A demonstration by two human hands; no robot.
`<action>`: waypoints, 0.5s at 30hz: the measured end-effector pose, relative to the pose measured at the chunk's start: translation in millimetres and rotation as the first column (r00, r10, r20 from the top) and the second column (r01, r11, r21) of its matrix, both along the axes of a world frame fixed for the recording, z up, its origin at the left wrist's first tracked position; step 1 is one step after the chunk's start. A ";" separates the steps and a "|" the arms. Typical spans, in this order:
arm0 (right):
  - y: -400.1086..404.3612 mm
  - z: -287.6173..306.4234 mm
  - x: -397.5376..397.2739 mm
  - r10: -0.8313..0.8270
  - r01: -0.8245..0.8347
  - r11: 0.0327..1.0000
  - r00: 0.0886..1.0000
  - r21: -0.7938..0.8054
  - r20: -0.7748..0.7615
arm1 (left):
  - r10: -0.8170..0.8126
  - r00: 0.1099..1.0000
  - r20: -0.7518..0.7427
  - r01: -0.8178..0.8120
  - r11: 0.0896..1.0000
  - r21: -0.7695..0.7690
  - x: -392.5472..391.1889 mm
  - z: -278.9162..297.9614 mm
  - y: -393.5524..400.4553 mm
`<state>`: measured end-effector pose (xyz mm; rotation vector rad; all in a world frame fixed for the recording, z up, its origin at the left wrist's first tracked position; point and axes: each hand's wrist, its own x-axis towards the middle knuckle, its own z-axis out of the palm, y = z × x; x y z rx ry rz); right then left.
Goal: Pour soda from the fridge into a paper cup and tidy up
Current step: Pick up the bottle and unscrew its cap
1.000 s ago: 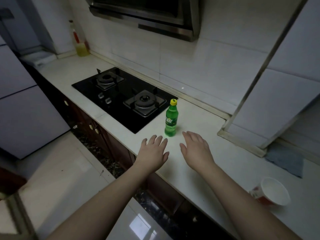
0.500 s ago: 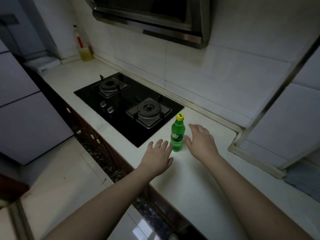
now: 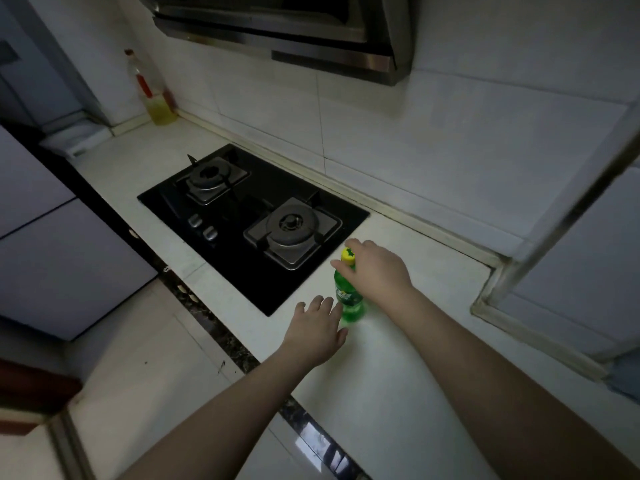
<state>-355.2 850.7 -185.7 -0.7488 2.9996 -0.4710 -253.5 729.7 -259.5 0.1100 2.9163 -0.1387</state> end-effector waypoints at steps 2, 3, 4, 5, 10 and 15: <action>-5.4 -2.3 -5.5 0.025 -0.023 0.999 0.999 0.027 -0.042 | 0.012 1.000 0.010 -0.012 1.000 0.011 -0.9 -3.8 1.3; -6.9 -2.3 -8.0 0.029 -0.027 0.999 0.998 0.035 -0.058 | 0.017 1.000 0.014 -0.017 1.000 0.021 -1.2 -5.6 2.0; -7.5 -1.6 -10.4 0.030 -0.027 0.999 0.997 0.046 -0.069 | 0.019 1.000 0.017 -0.020 0.999 0.033 -1.1 -7.3 2.7; -7.8 -0.3 -12.7 0.027 -0.023 0.998 0.997 0.061 -0.072 | 0.021 1.000 0.018 -0.022 0.999 0.046 -1.1 -8.7 3.5; -16.7 6.9 -13.5 0.038 -0.028 0.991 0.997 0.129 -0.070 | 0.088 0.995 0.047 -0.093 0.987 0.134 -0.5 -11.0 -1.5; -25.8 18.0 1.9 0.020 -0.011 0.992 0.997 0.123 -0.068 | 0.242 0.969 0.042 -0.240 0.895 0.377 3.6 -14.6 -17.6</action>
